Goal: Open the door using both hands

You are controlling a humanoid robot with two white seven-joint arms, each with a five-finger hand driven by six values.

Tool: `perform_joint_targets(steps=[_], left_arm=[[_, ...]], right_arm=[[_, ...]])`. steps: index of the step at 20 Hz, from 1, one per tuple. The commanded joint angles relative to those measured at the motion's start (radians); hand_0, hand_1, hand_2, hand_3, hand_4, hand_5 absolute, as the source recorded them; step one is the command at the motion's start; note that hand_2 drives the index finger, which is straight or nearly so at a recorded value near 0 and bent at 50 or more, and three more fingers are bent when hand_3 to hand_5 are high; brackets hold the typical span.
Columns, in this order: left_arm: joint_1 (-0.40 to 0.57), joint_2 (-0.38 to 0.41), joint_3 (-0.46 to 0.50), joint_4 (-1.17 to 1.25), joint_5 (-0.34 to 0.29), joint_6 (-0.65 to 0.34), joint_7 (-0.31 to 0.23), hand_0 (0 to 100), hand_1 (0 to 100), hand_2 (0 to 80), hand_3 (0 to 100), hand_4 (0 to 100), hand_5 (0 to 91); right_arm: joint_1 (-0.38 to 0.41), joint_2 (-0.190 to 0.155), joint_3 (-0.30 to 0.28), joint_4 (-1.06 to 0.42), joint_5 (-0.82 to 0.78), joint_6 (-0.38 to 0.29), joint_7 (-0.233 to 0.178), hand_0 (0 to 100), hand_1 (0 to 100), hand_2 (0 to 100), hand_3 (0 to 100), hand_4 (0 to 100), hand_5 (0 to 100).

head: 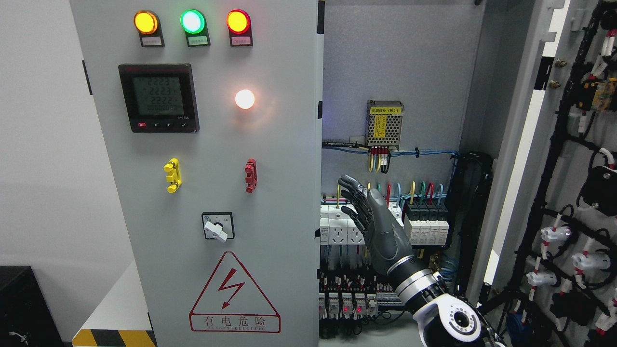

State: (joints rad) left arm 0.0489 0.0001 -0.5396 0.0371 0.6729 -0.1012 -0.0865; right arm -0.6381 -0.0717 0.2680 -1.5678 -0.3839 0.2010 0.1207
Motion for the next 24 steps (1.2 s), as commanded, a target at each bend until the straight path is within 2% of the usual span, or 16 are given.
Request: perform_joint_targets(steps=[1, 9, 12, 18, 21, 24], left_arm=[[0.0, 0.009, 0.001, 0.001, 0.001, 0.003, 0.007, 0, 0, 0.0, 0, 0, 0.0], [0.006, 0.014, 0.001, 0.001, 0.001, 0.003, 0.001, 0, 0, 0.0, 0, 0, 0.0], [0.008, 0.012, 0.001, 0.001, -0.001, 0.003, 0.001, 0, 0, 0.0, 0, 0, 0.0], [0.008, 0.011, 0.001, 0.001, 0.001, 0.003, 0.001, 0, 0, 0.0, 0, 0, 0.0], [0.003, 0.011, 0.001, 0.001, 0.001, 0.003, -0.001, 0, 0, 0.0, 0, 0, 0.0], [0.002, 0.009, 0.001, 0.001, 0.002, 0.003, -0.001, 0, 0, 0.0, 0, 0, 0.0]], right_arm=[[-0.014, -0.039, 0.005, 0.035, -0.075, 0.046, 0.001, 0, 0, 0, 0, 0, 0], [-0.031, -0.037, 0.017, 0.025, -0.089, 0.055, 0.007, 0, 0, 0, 0, 0, 0], [-0.034, -0.036, 0.017, 0.014, -0.089, 0.055, 0.071, 0, 0, 0, 0, 0, 0], [-0.055, -0.034, 0.016, 0.015, -0.089, 0.057, 0.082, 0, 0, 0, 0, 0, 0], [-0.057, -0.034, 0.016, 0.025, -0.092, 0.06, 0.123, 0, 0, 0, 0, 0, 0], [-0.061, -0.034, 0.014, 0.029, -0.092, 0.077, 0.131, 0, 0, 0, 0, 0, 0]])
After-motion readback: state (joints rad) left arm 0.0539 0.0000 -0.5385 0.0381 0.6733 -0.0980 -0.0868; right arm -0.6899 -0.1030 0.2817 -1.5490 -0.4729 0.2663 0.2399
